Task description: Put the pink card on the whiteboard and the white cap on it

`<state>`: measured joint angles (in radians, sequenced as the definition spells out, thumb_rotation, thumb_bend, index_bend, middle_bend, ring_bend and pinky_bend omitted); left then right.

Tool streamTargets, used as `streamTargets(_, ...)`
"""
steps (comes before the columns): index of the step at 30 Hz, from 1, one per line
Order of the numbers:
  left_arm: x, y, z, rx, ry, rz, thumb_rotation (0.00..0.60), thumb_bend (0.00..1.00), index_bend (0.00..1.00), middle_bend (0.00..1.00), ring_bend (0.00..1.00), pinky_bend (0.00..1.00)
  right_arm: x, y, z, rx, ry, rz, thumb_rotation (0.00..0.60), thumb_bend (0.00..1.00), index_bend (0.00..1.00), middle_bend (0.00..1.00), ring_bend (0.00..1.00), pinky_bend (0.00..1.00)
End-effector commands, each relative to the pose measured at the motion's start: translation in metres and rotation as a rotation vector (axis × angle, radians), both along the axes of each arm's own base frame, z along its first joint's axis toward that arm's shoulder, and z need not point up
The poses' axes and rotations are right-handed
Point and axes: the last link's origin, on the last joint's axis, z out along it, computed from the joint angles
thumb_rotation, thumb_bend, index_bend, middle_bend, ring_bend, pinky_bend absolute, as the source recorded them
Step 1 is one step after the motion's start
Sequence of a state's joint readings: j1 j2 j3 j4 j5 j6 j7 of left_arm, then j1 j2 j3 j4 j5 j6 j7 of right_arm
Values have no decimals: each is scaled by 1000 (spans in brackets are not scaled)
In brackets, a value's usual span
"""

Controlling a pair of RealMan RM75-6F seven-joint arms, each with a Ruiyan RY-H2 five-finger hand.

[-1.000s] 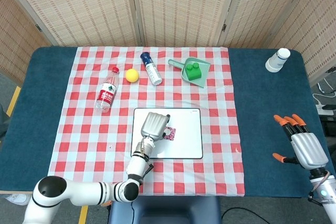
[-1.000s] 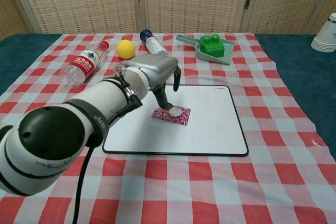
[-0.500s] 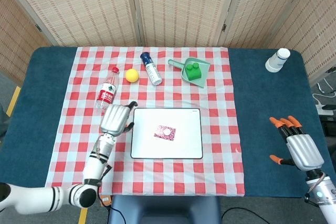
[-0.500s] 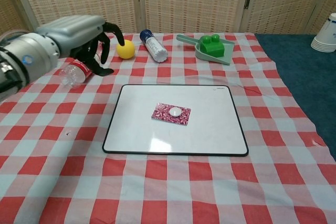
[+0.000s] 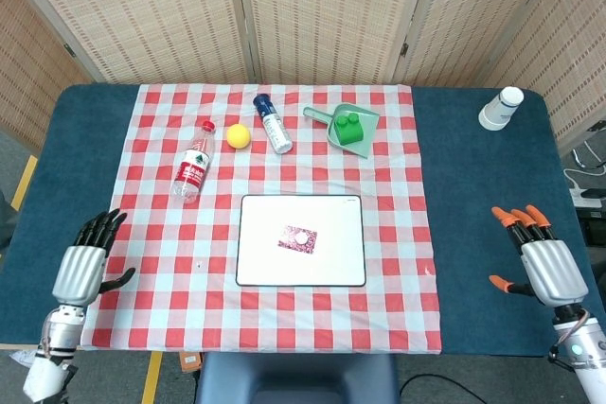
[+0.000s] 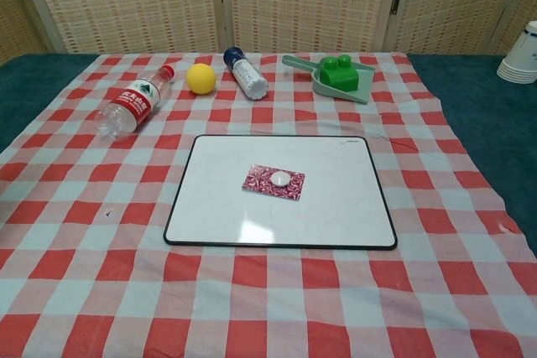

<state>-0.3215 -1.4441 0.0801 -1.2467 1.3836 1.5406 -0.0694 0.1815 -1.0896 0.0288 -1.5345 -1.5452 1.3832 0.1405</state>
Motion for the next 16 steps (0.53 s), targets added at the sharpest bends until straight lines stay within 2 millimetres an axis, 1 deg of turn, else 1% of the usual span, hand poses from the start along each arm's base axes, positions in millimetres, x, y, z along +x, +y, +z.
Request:
streamTargets(1, -14, -16, 5, 8, -11, 33, 600, 209, 22, 31, 0, 108, 2, 2, 2, -20, -2, 10, 600, 27, 33, 152, 52, 63)
streamTargets(7, -21, -25, 10, 4, -41, 75, 600, 211, 24, 41, 0, 109, 1, 0, 2, -14, -2, 3, 600, 26, 34, 152, 52, 63)
streamTargets(11, -18, -25, 11, 12, -47, 66, 600, 211, 30, 45, 0, 110, -1, -1, 1, -13, -1, -5, 600, 27, 34, 152, 52, 63)
streamTargets(16, -14, -22, 7, 0, -56, 59, 600, 210, 30, 46, 0, 111, -2, -3, -2, -9, 6, -15, 600, 27, 34, 152, 52, 63)
